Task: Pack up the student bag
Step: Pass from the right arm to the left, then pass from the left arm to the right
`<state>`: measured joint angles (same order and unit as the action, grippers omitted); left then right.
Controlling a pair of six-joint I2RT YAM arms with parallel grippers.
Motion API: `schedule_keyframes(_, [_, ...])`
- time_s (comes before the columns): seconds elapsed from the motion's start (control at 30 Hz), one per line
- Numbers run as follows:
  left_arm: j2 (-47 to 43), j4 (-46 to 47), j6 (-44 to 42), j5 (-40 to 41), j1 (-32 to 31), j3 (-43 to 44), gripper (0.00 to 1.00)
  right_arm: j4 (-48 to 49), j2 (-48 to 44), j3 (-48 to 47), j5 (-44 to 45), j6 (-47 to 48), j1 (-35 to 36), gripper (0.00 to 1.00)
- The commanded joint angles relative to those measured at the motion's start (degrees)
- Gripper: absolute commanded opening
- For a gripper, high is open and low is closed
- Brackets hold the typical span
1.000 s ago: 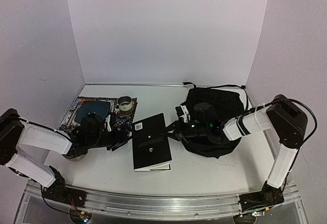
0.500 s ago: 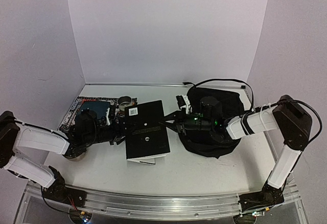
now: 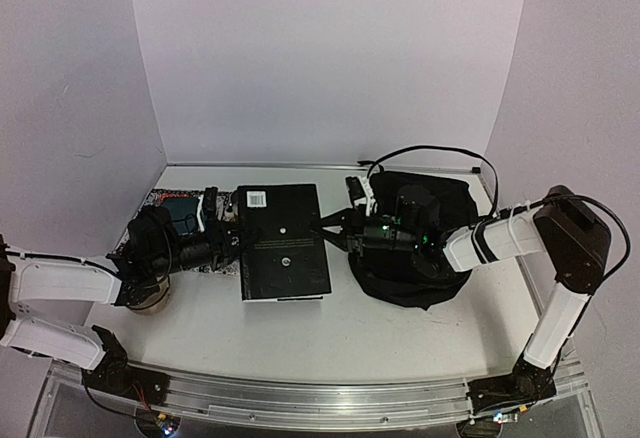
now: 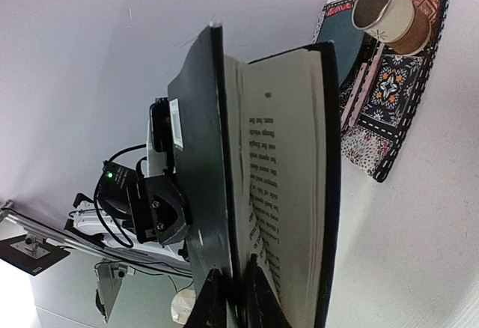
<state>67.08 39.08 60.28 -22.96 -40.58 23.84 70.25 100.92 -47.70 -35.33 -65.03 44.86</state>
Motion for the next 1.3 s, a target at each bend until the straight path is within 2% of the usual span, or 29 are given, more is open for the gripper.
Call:
schedule_keyframes(0.0, [-1.1,7.0,-2.8,-0.7,-0.3,3.3,0.00,3.4,-1.4,-0.9,-0.1,1.9,-0.5,0.15])
schedule_keyframes(0.13, [0.0,6.9,-3.3,0.9,0.3,3.5,0.00,-1.7,-4.0,0.4,1.3,5.8,-1.1,0.31])
schedule_keyframes(0.33, [2.7,2.9,-3.5,3.3,1.1,5.9,0.00,-29.2,-11.8,-3.1,10.8,22.7,-1.3,0.62])
schedule_keyframes(0.43, [3.6,-2.1,-9.2,4.2,1.0,8.4,0.00,-38.0,-14.4,-5.6,14.6,26.3,-1.3,0.75])
schedule_keyframes(0.63, [4.2,-15.8,-27.6,11.8,-1.7,15.4,0.00,-46.7,-14.8,-11.0,17.9,28.0,-0.5,0.96])
schedule_keyframes(0.83, [3.5,-22.9,-38.2,15.4,-3.4,20.5,0.00,-49.8,-14.1,-13.4,19.8,27.9,0.1,0.98])
schedule_keyframes(0.97, [3.2,-26.5,-39.3,14.7,-3.4,23.4,0.00,-49.7,-13.7,-13.6,19.0,30.8,0.3,0.98])
schedule_keyframes(1.13, [4.1,-26.9,-33.5,5.1,-1.5,25.5,0.00,-47.7,-12.5,-13.0,16.2,33.2,0.2,0.98])
schedule_keyframes(1.27, [4.3,-26.8,-31.2,-3.1,0.9,26.9,0.00,-43.2,-11.3,-11.5,10.3,32.8,-1.4,0.98])
